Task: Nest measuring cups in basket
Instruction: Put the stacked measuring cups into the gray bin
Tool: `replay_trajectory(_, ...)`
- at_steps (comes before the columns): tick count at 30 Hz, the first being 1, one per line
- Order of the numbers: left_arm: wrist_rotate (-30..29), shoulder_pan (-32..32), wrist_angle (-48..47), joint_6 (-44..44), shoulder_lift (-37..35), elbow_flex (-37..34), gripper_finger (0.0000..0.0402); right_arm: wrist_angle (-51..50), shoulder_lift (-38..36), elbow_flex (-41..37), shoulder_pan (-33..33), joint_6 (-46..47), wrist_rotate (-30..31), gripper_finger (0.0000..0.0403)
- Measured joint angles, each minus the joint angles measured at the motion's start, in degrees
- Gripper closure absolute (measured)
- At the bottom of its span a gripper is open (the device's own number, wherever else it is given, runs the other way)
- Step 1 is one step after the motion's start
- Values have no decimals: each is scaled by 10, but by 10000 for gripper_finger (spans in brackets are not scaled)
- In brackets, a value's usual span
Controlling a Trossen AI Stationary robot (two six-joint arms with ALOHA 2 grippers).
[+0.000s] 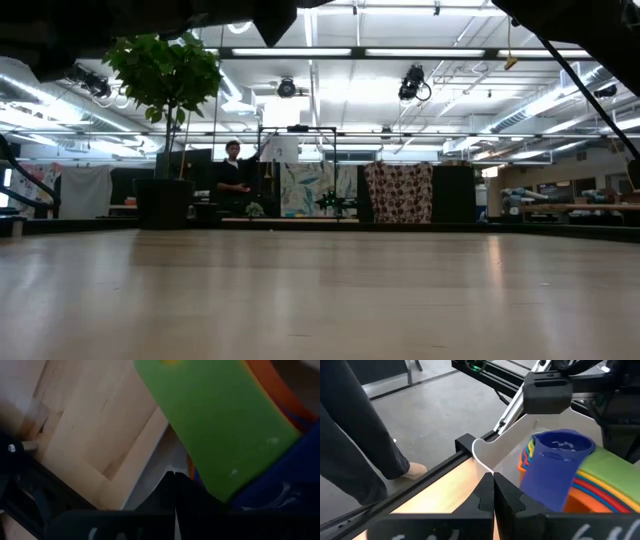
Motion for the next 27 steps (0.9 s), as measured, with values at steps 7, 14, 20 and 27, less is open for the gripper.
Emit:
replay_trajectory(7, 0, 0, 3, 11, 0, 0, 402, 20, 0, -25, 0, 3, 6, 403)
replay_trajectory(14, 0, 0, 11, 15, 0, 0, 402, 23, 0, -30, 0, -9, 24, 403)
replay_trajectory(20, -1, 0, 49, 45, 0, 0, 402, 23, 0, -30, -11, -15, 61, 403)
replay_trajectory(27, -14, 1, 70, 78, 0, 0, 402, 23, 0, -30, -28, -16, 56, 403)
